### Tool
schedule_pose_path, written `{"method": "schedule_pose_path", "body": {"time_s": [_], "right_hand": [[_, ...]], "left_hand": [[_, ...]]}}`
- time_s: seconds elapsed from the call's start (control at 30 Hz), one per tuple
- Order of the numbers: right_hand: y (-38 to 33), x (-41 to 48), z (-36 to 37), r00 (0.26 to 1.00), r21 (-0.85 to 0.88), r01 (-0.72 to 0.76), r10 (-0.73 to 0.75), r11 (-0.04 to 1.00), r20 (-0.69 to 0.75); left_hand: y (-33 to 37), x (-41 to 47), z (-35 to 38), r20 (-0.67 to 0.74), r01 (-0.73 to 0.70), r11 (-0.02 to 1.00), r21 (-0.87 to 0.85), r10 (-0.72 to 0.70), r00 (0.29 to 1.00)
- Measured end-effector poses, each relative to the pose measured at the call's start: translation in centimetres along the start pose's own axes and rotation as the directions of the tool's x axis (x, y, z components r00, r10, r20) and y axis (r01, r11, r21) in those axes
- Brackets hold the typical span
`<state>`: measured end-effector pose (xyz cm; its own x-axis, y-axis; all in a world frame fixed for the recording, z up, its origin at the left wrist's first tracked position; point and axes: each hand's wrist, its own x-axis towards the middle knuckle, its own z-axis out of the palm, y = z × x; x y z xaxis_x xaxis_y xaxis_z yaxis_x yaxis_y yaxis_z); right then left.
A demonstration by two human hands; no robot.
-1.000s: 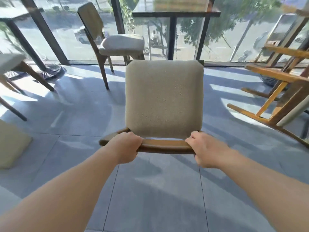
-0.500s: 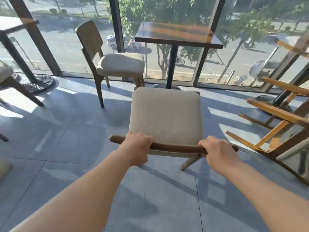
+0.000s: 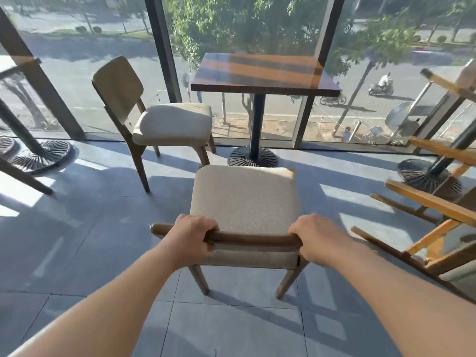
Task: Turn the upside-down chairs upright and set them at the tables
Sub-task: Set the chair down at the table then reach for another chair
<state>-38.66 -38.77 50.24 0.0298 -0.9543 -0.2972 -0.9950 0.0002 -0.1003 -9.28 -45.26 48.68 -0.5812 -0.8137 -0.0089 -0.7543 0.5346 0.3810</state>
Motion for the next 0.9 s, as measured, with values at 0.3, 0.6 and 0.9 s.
{"method": "schedule_pose_path", "body": {"time_s": [0.3, 0.6, 0.9], "right_hand": [[3.2, 1.4, -2.3, 0.995, 0.017, -0.031, 0.029, 0.999, 0.098], [10.2, 11.1, -5.8, 0.994, 0.017, -0.076, 0.074, 0.997, 0.080], [13.9, 20.1, -9.3, 0.993, -0.014, -0.113, 0.114, 0.993, 0.037]], "left_hand": [[3.7, 3.5, -0.7, 0.199, 0.171, 0.928, 0.331, -0.246, 0.949], [3.7, 16.4, -0.4, 0.126, 0.125, 0.935, 0.332, -0.175, 0.976], [1.7, 26.2, 0.3, 0.084, 0.186, 0.934, 0.304, -0.220, 0.972]]}}
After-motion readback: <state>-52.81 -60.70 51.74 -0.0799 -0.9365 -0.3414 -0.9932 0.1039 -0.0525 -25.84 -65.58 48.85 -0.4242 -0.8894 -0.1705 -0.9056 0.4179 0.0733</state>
